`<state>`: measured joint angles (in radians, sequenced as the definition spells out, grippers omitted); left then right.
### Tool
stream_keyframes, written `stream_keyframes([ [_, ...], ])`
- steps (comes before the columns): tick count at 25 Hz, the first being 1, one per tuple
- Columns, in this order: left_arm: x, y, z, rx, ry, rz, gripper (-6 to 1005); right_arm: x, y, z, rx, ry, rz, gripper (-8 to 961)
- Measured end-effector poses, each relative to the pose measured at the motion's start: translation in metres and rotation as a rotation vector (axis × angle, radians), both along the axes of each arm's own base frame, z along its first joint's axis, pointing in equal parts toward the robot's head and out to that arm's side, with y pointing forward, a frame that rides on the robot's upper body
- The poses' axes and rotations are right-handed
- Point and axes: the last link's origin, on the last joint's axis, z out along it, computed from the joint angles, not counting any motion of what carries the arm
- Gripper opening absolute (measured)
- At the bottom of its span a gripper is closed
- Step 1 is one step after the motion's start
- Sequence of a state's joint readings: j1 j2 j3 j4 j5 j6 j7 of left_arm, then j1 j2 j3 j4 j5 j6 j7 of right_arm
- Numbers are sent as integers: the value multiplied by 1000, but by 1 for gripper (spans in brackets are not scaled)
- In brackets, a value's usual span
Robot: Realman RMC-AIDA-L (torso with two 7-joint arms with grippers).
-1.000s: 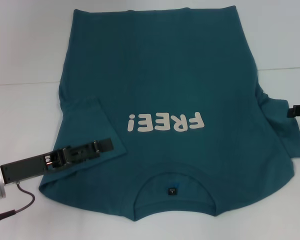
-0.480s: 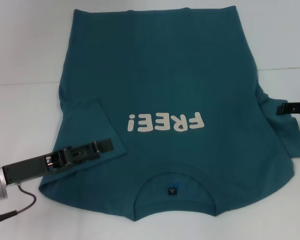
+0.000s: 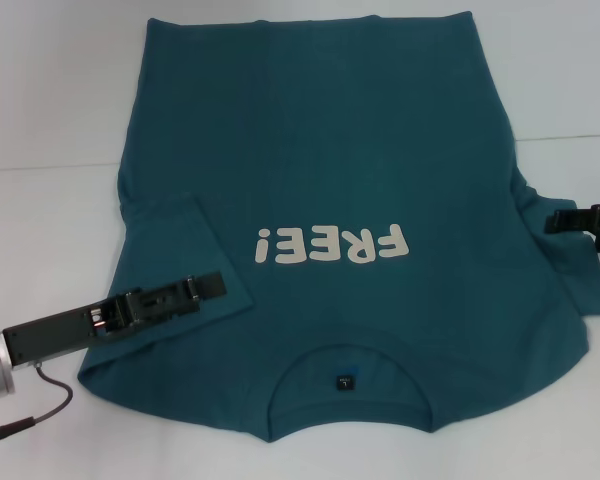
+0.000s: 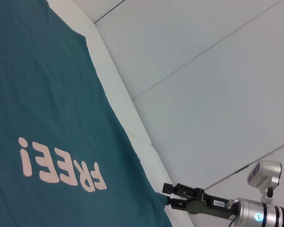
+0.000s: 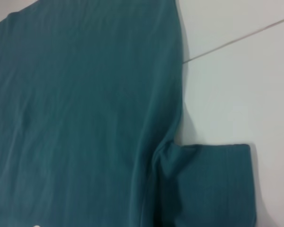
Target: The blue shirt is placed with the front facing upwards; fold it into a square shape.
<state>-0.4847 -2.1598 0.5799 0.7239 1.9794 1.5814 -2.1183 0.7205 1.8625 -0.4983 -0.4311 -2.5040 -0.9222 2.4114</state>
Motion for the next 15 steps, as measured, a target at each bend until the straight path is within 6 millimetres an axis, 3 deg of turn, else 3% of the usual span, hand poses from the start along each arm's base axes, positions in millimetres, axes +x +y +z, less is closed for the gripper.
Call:
stream_keyframes([
  [15, 1, 0, 1, 7, -9, -2, 897, -6, 5, -9, 0, 6, 10, 812],
])
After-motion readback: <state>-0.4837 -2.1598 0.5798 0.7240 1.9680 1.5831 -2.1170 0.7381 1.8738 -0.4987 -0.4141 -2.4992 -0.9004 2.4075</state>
